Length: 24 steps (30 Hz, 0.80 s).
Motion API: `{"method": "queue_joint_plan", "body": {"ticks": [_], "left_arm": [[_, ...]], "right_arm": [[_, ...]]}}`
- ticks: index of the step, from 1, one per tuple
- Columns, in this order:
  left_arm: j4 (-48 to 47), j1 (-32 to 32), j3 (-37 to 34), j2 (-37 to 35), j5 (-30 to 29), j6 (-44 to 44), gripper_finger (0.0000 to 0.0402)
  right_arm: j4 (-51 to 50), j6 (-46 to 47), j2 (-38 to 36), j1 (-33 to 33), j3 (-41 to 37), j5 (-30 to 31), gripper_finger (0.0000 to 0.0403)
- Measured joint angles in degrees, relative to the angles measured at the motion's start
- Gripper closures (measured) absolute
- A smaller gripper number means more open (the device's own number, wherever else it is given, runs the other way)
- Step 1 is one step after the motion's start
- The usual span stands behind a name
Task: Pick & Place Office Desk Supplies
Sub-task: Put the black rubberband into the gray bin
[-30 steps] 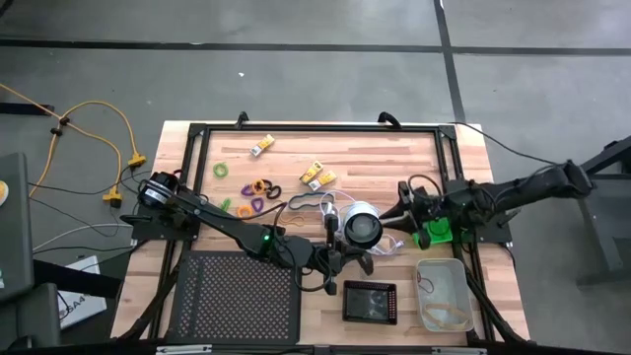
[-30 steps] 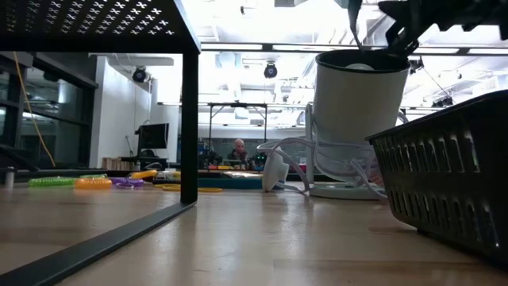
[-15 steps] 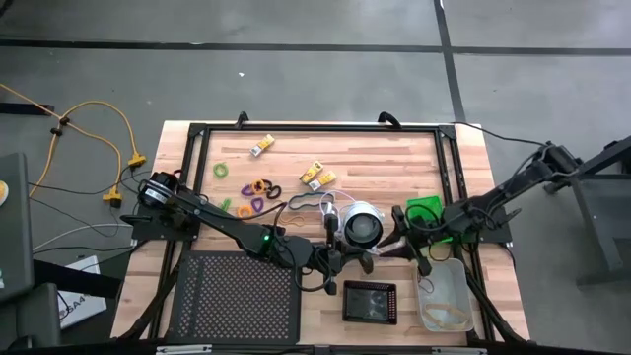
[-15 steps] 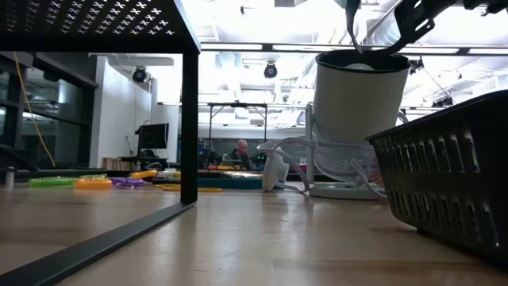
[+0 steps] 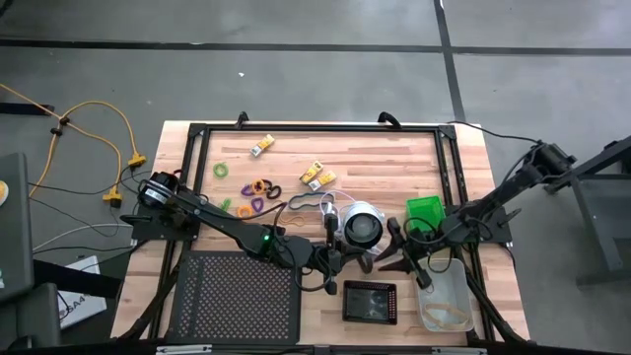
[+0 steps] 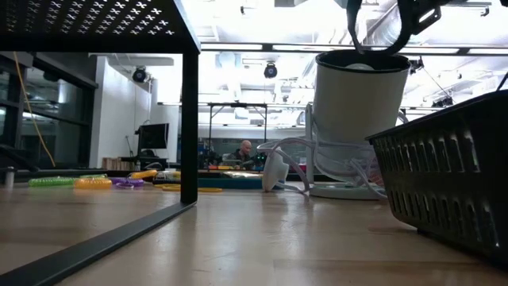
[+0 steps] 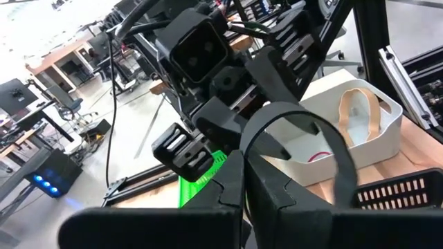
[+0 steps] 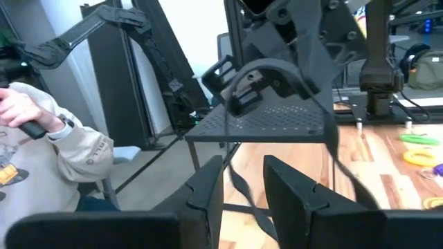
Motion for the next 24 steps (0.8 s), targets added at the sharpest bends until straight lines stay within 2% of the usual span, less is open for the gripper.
{"method": "queue_joint_plan", "body": {"ticks": [10,20,24], "left_arm": [[0.0,0.9,0.0,0.0,-0.1,-1.4,0.0401],[0.0,2.6,0.0,0.0,-0.2,-4.3,0.0401],[0.0,2.9,0.0,0.0,-0.2,-4.5,0.0401]], "right_arm": [[4.2,0.0,3.9,0.0,0.0,0.0,0.0311],[4.6,0.0,4.0,0.0,0.0,0.2,0.0311],[4.5,-0.4,4.0,0.0,0.0,2.0,0.0311]]}}
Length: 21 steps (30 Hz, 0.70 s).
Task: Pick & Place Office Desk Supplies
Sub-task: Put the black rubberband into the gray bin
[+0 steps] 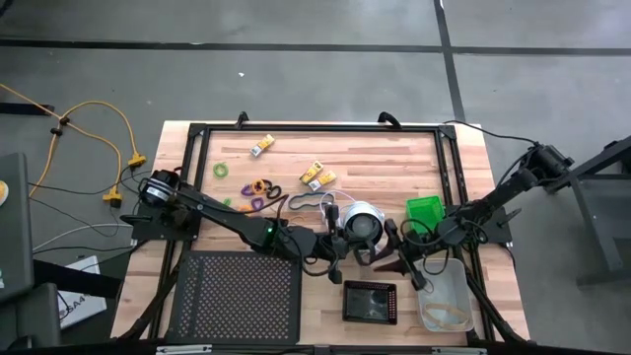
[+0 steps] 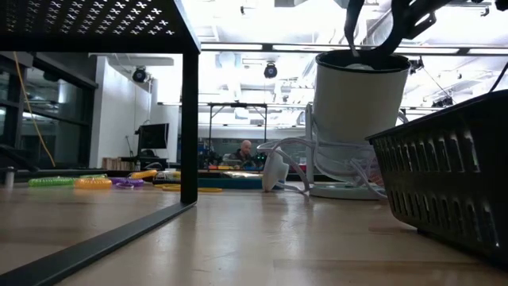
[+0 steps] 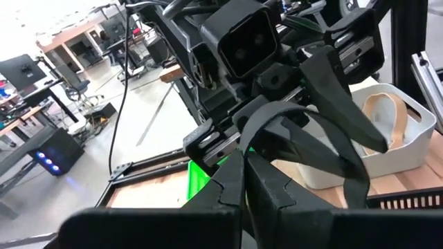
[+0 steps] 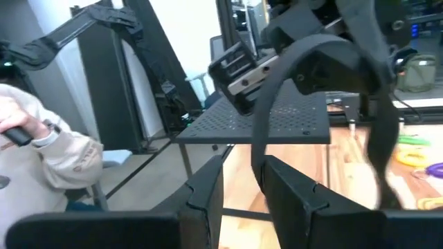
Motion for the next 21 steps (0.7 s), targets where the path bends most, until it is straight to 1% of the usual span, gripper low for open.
{"method": "queue_joint_plan", "body": {"ticks": [3,21], "left_arm": [[0.0,0.0,0.0,0.0,0.0,0.0,0.0401],[0.5,1.3,0.0,0.0,0.0,-0.9,0.0401]], "right_arm": [[0.0,0.0,0.0,0.0,0.0,1.2,0.0311],[0.6,0.0,0.0,-0.6,0.0,0.9,0.0311]]}}
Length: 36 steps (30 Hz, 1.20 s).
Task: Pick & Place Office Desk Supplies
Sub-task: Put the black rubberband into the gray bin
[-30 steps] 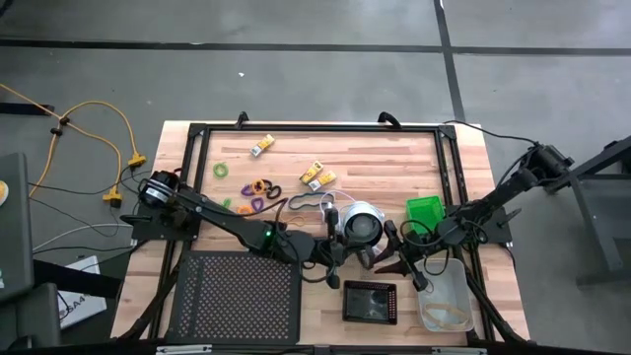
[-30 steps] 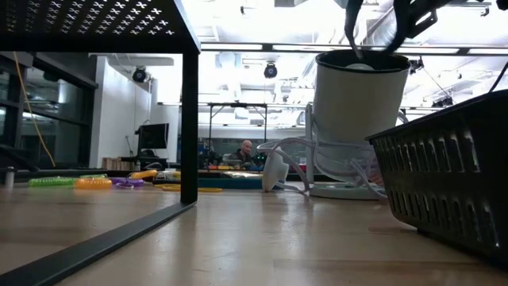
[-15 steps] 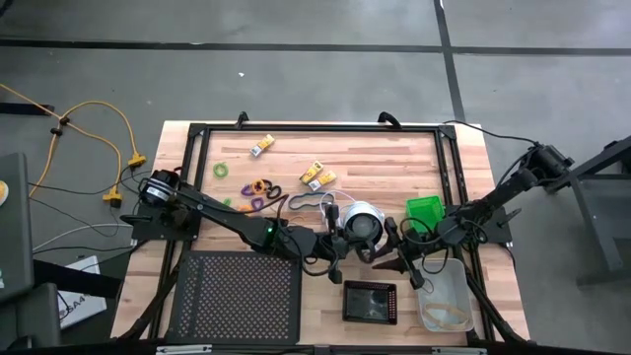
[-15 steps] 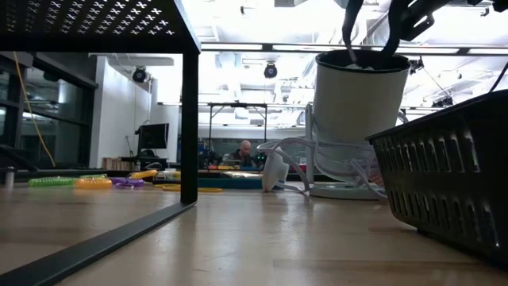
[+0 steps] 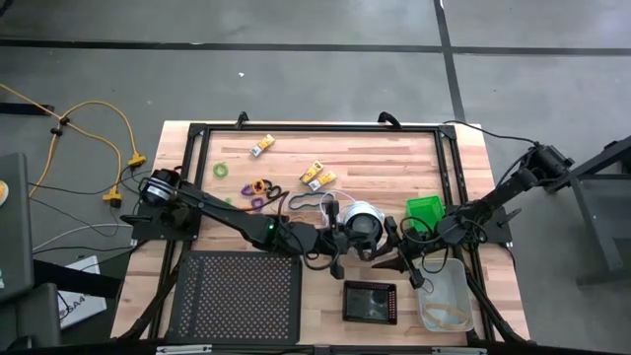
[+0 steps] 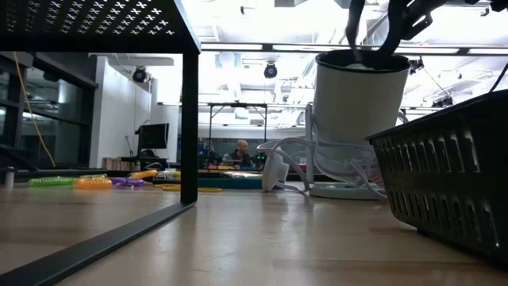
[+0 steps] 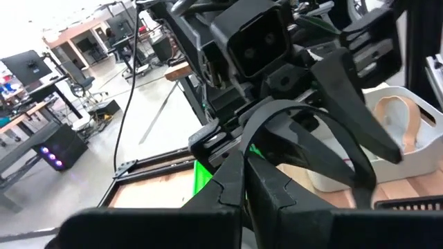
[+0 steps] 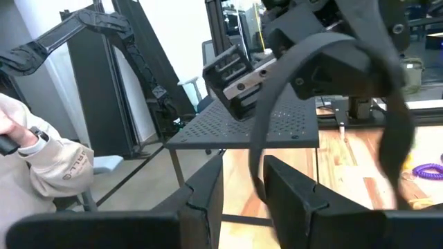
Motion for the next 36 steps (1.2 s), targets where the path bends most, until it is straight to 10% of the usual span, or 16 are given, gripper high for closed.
{"method": "queue_joint_plan", "body": {"ticks": [36], "left_arm": [[0.1,0.3,0.0,0.0,0.0,-0.2,0.0401]], "right_arm": [[-0.3,-2.6,0.0,0.0,0.0,0.0,0.04]]}}
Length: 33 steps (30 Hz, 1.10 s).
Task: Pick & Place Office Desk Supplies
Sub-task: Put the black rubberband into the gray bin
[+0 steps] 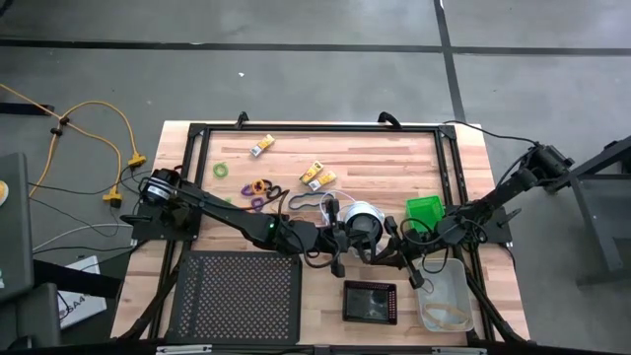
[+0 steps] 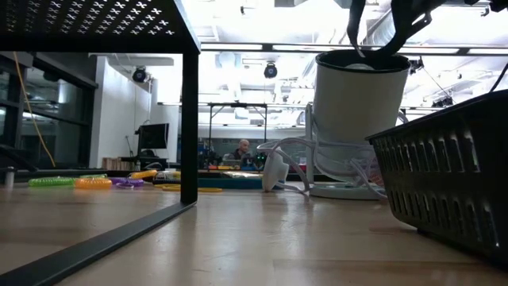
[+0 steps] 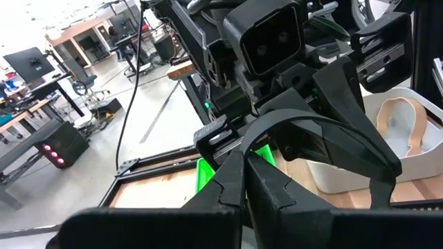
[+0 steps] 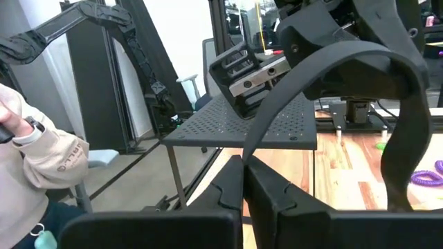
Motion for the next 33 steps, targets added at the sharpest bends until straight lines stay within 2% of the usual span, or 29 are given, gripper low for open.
{"method": "queue_joint_plan", "body": {"ticks": [8,21,33], "left_arm": [[0.0,0.0,0.0,0.0,0.0,1.1,0.0396],[0.0,-1.2,0.0,0.0,1.2,3.2,0.0334],[0.0,-2.1,0.0,0.0,1.1,4.2,0.0332]], "right_arm": [[0.0,0.0,0.0,0.0,0.0,0.0,0.04],[0.1,0.0,0.0,0.0,0.0,-1.6,0.04],[3.8,-1.7,0.0,1.0,0.0,-3.3,0.04]]}}
